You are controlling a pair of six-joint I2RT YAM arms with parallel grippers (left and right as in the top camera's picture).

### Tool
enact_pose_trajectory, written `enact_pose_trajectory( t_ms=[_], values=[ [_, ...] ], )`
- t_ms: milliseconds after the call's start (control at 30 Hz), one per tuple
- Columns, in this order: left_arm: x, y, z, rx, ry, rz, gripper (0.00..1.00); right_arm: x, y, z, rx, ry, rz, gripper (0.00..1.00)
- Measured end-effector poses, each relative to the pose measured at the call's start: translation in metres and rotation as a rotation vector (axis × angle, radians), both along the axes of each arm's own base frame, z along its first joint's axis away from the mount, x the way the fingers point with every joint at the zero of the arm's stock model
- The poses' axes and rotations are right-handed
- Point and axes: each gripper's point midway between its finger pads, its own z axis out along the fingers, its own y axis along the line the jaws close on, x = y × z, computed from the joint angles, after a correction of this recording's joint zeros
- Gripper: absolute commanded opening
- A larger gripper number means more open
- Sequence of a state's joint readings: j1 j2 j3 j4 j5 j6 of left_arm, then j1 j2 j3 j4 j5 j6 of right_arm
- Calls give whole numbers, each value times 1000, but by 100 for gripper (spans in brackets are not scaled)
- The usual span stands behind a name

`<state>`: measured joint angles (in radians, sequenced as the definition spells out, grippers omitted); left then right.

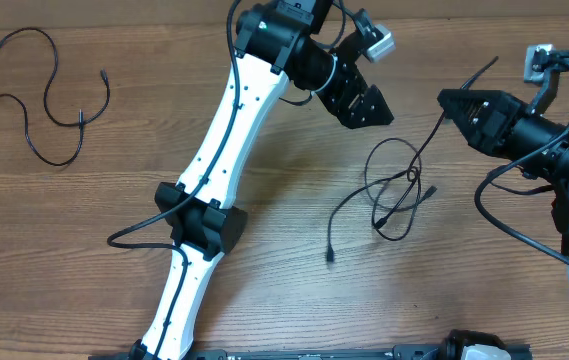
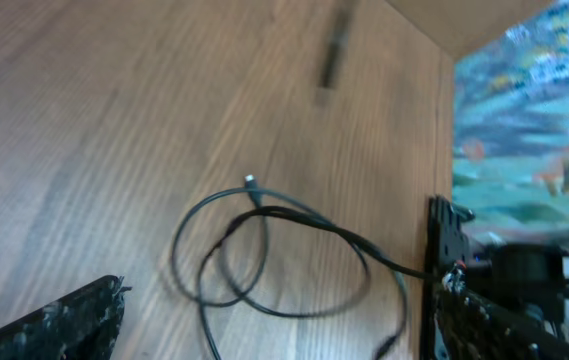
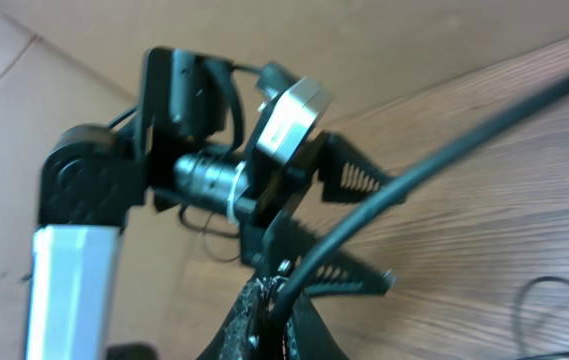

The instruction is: Untangle cables

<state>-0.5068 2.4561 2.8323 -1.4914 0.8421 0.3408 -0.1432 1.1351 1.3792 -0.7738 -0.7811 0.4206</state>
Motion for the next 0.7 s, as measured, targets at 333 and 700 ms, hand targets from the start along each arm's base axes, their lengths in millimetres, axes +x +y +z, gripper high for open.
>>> enact_pose_trajectory(
  t_ms=[333,700],
  values=[
    [-29,5,-2,-5,49,-106,100,35,-48,-45,-44,194,-322,4],
    [-60,-27,25,-202,-22,-296,100,55,-52,-61,58,291,-387,4]
  ],
)
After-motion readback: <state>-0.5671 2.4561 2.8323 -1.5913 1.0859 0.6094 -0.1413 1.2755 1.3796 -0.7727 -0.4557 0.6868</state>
